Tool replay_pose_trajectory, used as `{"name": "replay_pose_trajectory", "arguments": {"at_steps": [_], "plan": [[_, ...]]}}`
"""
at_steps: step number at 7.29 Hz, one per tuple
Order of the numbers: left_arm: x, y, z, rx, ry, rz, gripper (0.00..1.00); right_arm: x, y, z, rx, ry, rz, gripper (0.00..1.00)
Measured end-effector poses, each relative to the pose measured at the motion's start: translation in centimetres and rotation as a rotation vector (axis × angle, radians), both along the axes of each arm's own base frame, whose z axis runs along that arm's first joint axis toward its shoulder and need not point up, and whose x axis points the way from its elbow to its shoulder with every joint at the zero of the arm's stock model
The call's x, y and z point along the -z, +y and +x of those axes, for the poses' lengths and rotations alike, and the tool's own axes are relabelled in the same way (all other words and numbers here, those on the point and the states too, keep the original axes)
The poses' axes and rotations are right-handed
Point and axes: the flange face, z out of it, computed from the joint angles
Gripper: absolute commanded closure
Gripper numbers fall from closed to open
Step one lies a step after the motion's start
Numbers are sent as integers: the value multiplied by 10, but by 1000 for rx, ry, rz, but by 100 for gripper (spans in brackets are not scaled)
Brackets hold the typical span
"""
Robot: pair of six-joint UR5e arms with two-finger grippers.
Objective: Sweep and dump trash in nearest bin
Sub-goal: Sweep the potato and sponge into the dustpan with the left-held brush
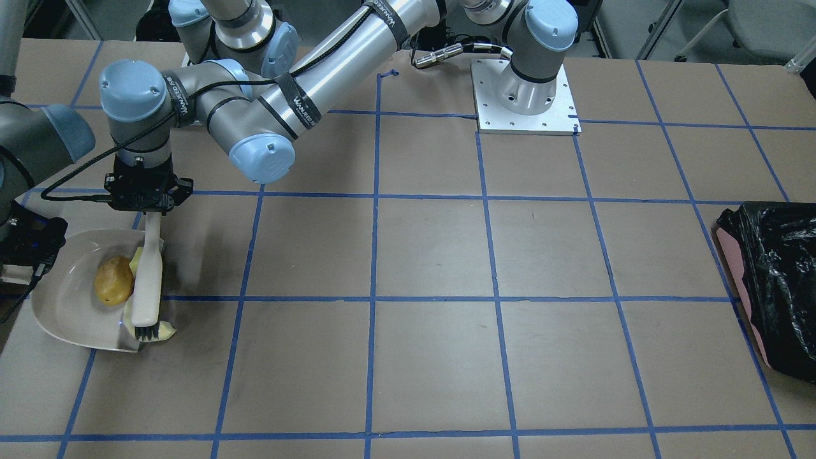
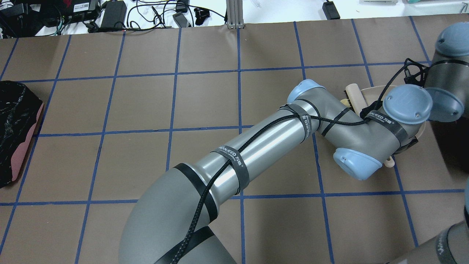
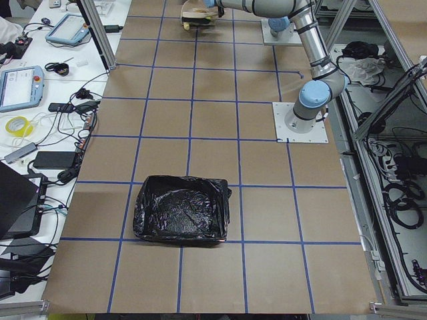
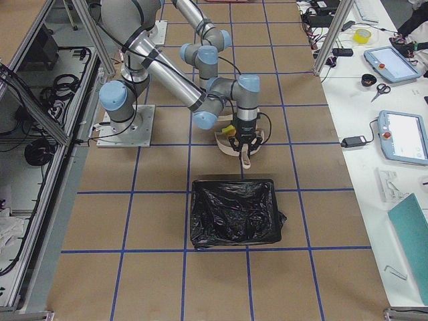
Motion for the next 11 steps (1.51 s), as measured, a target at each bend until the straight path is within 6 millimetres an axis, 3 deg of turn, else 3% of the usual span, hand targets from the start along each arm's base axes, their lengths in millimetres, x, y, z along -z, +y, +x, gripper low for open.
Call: {"name": "replay_pose_trajectory", "arguments": {"at_steps": [3,6,8,11], "plan": [[-21,10,2,-3,21,39,100,0,0,0,0,1,-1,100],[-7,-10,41,37,-39,57,100,0,0,0,0,1,-1,100],[-9,-19,56,-59,-49,91,100,-1,0,0,0,1,-1,100],[-6,-24,56,-263,-46,157,100,-1,0,0,0,2,-1,100]]}}
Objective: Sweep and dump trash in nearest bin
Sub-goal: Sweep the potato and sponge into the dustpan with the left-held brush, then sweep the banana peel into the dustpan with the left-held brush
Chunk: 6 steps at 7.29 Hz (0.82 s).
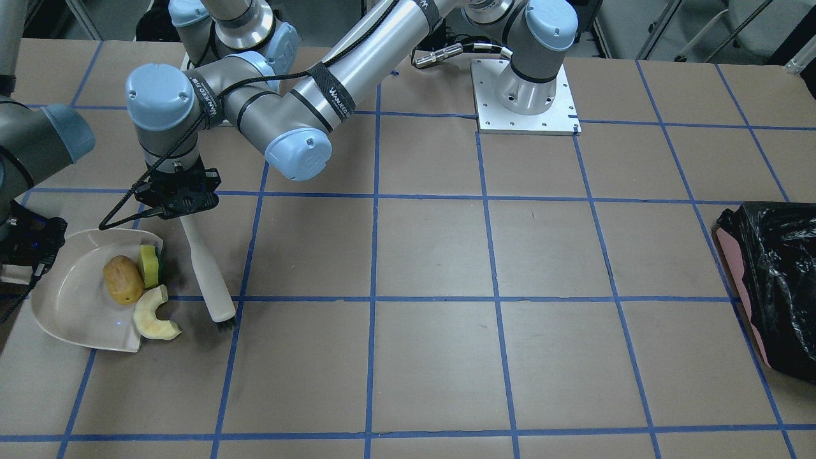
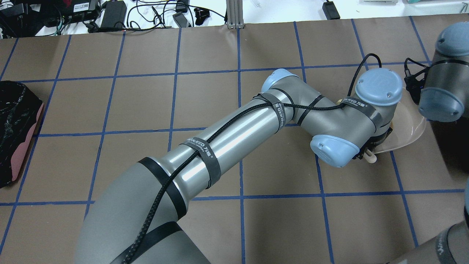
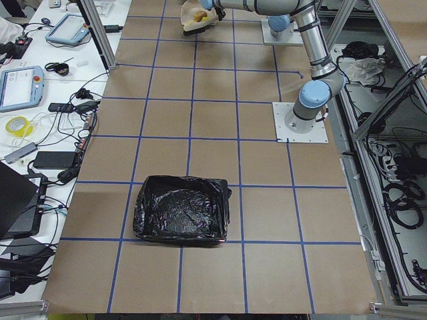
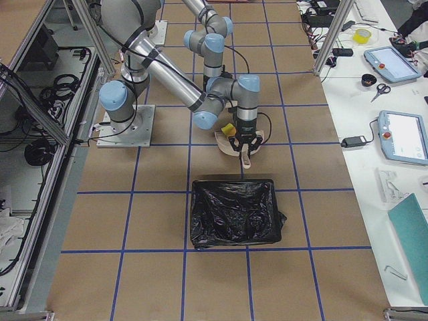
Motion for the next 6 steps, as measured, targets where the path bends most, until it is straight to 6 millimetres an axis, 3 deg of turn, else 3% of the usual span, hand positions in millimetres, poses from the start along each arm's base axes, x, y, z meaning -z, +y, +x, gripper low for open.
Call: {"name": "replay_pose_trajectory", "arguments": {"at_steps": [6], "plan": [[18,-15,-14,-99,18,-3,100,0,1,0,-6,-10,22,100]]}}
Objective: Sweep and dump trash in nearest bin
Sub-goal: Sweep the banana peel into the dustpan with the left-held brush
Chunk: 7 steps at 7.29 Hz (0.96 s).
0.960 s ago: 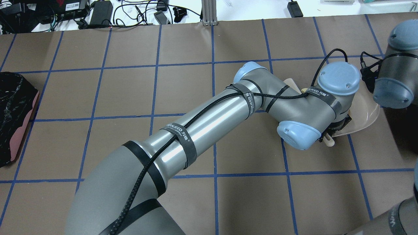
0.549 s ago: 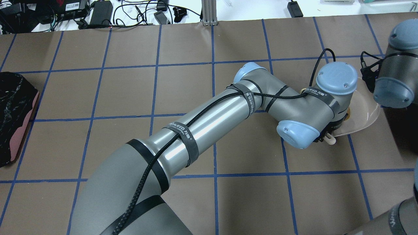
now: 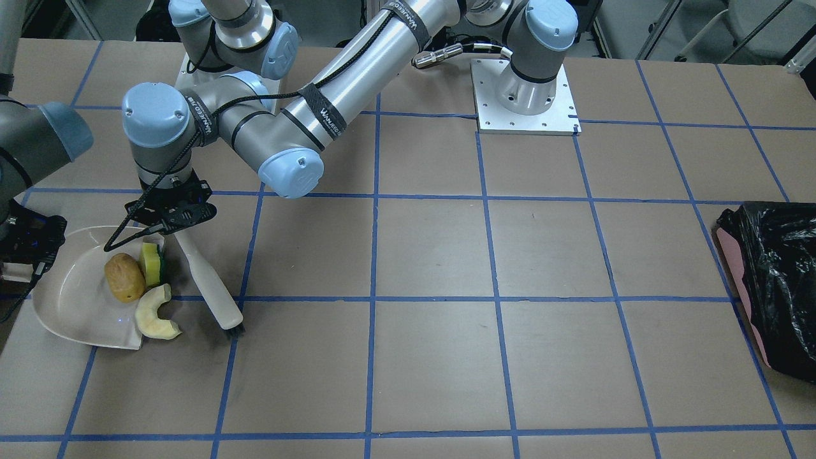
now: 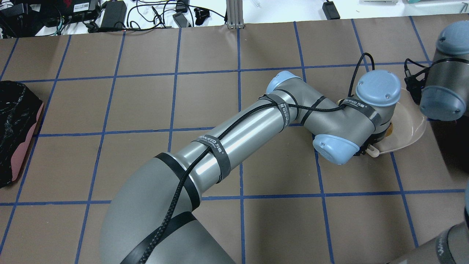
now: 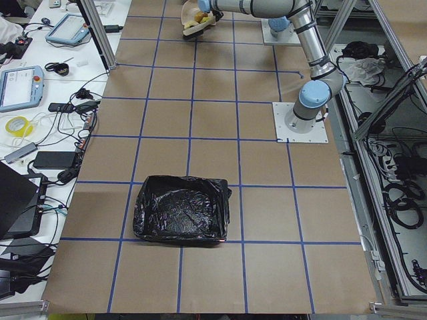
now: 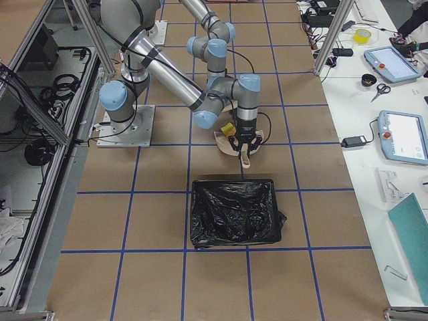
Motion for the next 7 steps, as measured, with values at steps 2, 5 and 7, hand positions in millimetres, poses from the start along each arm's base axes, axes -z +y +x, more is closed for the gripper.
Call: {"name": "replay_pose_trajectory", "arguments": {"at_steps": [2,5,7], "plan": [[4,-1,-1,13,-1,-3,100,1,0,0,-9,-1,5,100],[12,-2,-2,127,-3,-38,100,0,0,0,-10,1,4,100],[18,-8,-4,261,-13,-103,100,-2,0,0,-11,2,2,100]]}}
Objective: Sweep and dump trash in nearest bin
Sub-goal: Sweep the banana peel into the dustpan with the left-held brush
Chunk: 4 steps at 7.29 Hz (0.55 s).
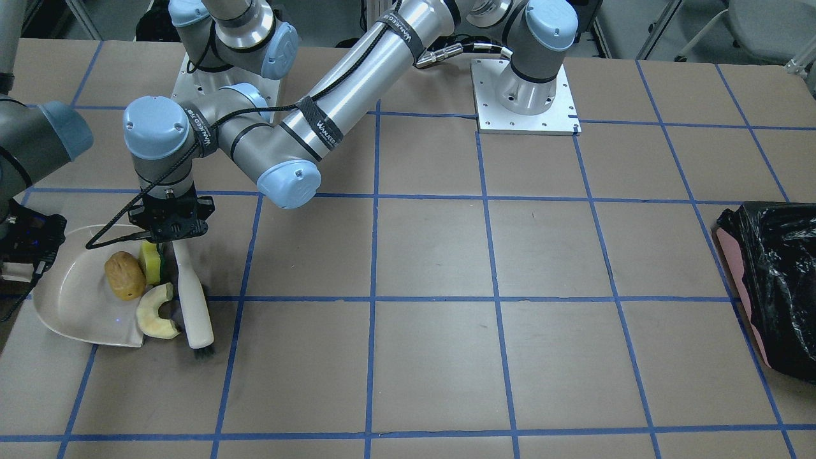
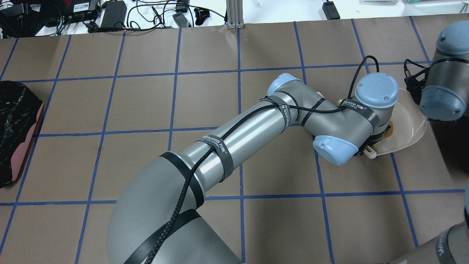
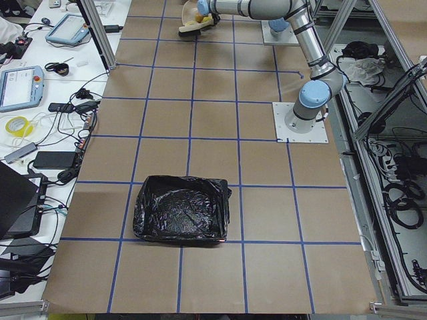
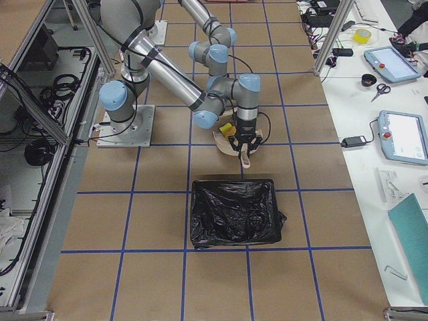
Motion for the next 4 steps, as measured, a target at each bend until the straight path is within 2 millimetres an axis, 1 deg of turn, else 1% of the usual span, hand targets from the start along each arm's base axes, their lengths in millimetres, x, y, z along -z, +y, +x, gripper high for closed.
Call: {"name": "replay_pose_trajectory", "arguments": {"at_steps": [2,3,4], "plan": [[0,-4,-4,134,2,-55,100,-1,0,1,0,2,-3,100],[0,-3,-6,200,4,-76,100,-2,0,2,-1,2,-4,100],[-1,4,-11,258,7,-91,100,-2,0,2,-1,3,-5,100]]}}
